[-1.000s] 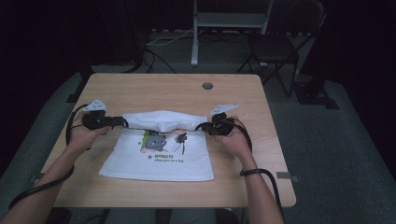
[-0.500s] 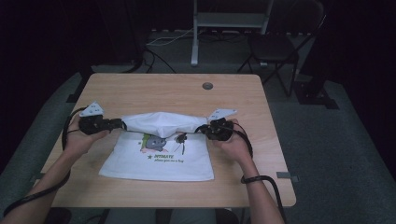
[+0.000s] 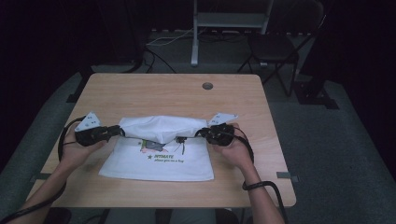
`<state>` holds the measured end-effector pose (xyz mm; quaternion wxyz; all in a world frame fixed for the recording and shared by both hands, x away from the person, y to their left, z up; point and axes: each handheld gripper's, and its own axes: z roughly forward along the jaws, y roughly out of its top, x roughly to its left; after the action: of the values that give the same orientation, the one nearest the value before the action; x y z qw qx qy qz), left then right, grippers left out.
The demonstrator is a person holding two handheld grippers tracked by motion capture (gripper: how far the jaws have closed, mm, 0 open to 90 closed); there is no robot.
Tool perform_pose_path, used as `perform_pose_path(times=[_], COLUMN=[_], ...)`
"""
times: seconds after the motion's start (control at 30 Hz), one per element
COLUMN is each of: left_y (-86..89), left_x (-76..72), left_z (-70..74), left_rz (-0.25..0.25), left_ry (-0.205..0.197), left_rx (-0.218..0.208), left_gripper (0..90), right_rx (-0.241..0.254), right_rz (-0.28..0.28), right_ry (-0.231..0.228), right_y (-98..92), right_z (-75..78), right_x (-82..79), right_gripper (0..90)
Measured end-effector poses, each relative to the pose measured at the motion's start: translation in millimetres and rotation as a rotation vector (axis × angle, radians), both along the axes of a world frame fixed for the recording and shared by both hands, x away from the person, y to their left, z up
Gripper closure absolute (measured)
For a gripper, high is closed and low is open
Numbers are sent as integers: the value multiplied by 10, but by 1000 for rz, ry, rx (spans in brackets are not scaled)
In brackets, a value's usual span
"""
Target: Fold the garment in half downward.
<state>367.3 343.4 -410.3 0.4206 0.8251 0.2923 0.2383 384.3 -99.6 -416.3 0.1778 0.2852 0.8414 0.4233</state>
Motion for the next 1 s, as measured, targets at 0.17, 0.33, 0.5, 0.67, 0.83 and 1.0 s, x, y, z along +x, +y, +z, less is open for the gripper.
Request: perform_pose_path(times=[0.17, 0.33, 0.5, 0.67, 0.83, 1.0], left_y=[7, 30, 31, 33, 34, 31], left_x=[-35, -63, -107, -158, -200, -242], left_z=[-15, -22, -18, -12, -12, -16], left_rz=[-2, 0, -3, -13, -15, -23], left_ry=[0, -1, -2, -9, -12, -11], left_rx=[0, 1, 1, 3, 3, 7], left_gripper=[816, 815, 816, 815, 816, 815], right_rx=[-6, -10, -13, -15, -20, -26], right_rz=[4, 13, 21, 24, 28, 33], right_ry=[3, -5, -8, -4, -6, -7], right_y=[11, 12, 7, 1, -8, -13], right_z=[-5, 14, 25, 16, 20, 13], right_x=[-39, -78, -115, -146, -179, -203], right_gripper=[805, 804, 804, 804, 803, 803])
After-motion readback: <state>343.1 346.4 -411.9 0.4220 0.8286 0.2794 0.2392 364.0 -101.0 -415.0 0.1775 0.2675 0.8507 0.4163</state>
